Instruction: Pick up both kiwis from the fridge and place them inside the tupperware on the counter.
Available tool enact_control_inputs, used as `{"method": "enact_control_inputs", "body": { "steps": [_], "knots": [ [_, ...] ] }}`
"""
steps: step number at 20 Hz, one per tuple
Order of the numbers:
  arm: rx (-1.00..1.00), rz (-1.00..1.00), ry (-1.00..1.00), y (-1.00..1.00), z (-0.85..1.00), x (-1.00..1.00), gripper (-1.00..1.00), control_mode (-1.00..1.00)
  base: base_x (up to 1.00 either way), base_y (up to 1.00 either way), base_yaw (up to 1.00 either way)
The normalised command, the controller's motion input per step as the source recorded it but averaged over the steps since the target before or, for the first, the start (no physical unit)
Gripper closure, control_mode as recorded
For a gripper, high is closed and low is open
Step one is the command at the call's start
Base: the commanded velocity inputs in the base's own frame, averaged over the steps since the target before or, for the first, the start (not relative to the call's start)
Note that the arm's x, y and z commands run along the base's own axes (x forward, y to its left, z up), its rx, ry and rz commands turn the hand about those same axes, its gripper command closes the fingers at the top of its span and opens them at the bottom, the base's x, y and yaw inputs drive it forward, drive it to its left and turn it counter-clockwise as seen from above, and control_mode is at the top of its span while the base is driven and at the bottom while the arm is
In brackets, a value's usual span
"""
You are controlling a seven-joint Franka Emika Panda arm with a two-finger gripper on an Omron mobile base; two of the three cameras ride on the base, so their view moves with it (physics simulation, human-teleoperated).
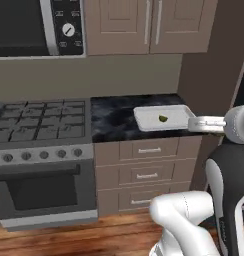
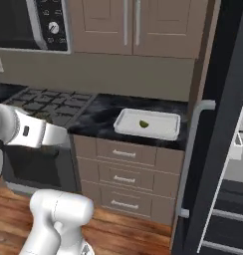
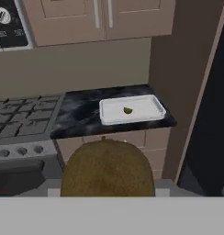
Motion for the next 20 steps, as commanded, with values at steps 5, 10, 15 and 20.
{"method": "enact_control_inputs", "body": {
  "steps": [5, 10, 15, 20],
  "knots": [
    [0.0, 0.0, 0.0, 0.0, 0.0, 0.0, 1.0, 1.0, 1.0, 0.31, -0.55],
    [0.0, 0.0, 0.0, 0.0, 0.0, 0.0, 1.0, 1.0, 1.0, 0.18, -0.15],
    [0.0, 0.0, 0.0, 0.0, 0.0, 0.0, 1.0, 1.0, 0.92, 0.0, 0.02],
    [0.0, 0.04, 0.09, -0.05, -0.03, 0.11, 1.0, -1.0, 0.55, -0.15, 0.13]
  ]
}}
